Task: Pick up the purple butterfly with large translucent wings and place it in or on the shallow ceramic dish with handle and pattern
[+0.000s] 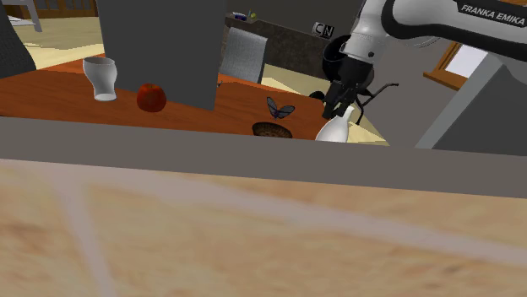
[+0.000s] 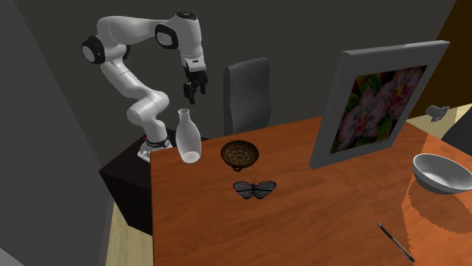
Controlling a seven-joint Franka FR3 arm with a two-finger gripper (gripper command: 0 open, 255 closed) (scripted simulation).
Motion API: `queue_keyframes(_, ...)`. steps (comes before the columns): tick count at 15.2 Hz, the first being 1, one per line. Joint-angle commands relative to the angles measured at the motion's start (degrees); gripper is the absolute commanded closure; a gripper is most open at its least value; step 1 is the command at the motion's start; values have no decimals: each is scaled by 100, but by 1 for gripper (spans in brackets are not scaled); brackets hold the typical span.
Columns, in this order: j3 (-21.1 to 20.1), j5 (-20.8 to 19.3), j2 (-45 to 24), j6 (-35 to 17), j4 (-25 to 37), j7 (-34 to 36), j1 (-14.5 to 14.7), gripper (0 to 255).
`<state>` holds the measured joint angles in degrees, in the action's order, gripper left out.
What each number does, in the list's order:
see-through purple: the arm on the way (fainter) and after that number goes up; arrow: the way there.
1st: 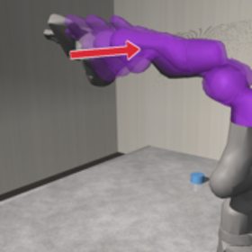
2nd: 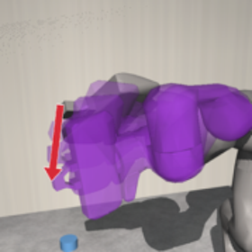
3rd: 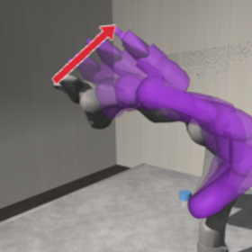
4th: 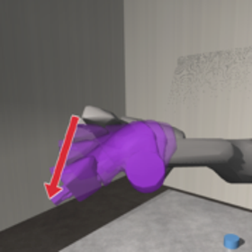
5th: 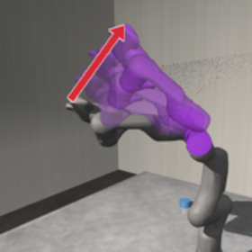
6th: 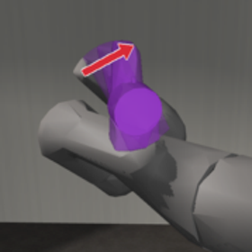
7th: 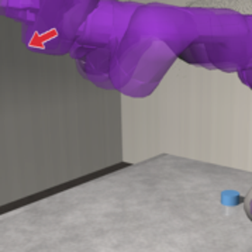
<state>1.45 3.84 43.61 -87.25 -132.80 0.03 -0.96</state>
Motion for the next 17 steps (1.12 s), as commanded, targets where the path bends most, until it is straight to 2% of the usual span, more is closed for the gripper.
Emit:
queue_keyframes(1,0,0,0,0,0,0,0,0)
queue_keyframes(9,311,-645,-1499,-865,481,-786,-76,0)
queue_keyframes(17,534,-1131,-3137,-1514,1405,-1426,-160,0)
